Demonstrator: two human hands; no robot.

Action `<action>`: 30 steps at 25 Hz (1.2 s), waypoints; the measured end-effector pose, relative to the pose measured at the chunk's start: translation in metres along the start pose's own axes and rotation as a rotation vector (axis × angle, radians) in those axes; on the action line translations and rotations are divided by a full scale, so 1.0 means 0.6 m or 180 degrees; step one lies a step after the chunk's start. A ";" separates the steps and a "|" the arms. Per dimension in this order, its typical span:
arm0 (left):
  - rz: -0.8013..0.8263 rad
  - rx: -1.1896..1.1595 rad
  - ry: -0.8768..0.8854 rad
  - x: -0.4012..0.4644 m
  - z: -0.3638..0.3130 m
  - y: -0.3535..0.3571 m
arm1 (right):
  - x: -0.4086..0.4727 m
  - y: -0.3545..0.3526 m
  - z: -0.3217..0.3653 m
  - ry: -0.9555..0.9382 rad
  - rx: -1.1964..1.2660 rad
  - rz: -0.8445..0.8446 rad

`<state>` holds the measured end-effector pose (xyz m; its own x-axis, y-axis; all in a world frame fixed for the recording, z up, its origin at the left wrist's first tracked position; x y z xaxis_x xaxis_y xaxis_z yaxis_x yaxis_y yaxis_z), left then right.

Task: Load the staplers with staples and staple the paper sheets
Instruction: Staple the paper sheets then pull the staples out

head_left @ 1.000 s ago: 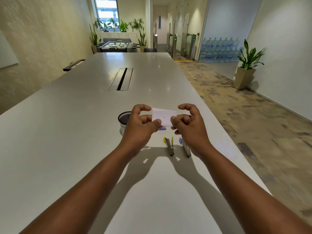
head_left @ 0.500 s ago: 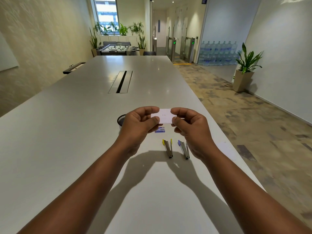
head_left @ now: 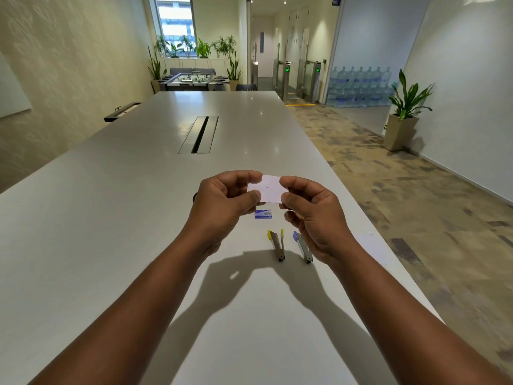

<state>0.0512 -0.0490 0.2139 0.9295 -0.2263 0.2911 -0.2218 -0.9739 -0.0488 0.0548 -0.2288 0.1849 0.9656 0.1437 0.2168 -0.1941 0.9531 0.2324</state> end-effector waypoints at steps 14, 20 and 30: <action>0.0054 -0.0257 -0.0017 0.007 0.003 -0.009 | -0.001 0.006 0.031 -0.0631 -0.0659 -0.0031; 0.0170 -0.0603 -0.0203 0.011 0.007 -0.008 | 0.001 0.007 0.029 -0.0533 -0.0425 -0.0036; 0.0035 -0.1354 -0.0666 0.012 0.015 -0.004 | 0.000 0.005 0.010 0.0065 0.0293 -0.0062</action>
<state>0.0609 -0.0484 0.2074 0.9561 -0.2782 0.0917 -0.2924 -0.8869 0.3577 0.0532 -0.2275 0.1913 0.9725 0.1316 0.1923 -0.1893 0.9274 0.3227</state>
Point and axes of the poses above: each hand's wrist, its own x-axis towards the middle knuckle, its own y-axis out of the palm, z = x × y, the point moved 4 cm from there along x, towards the middle knuckle, and after that the axes turned 10 degrees about z, right-handed, at the moved point
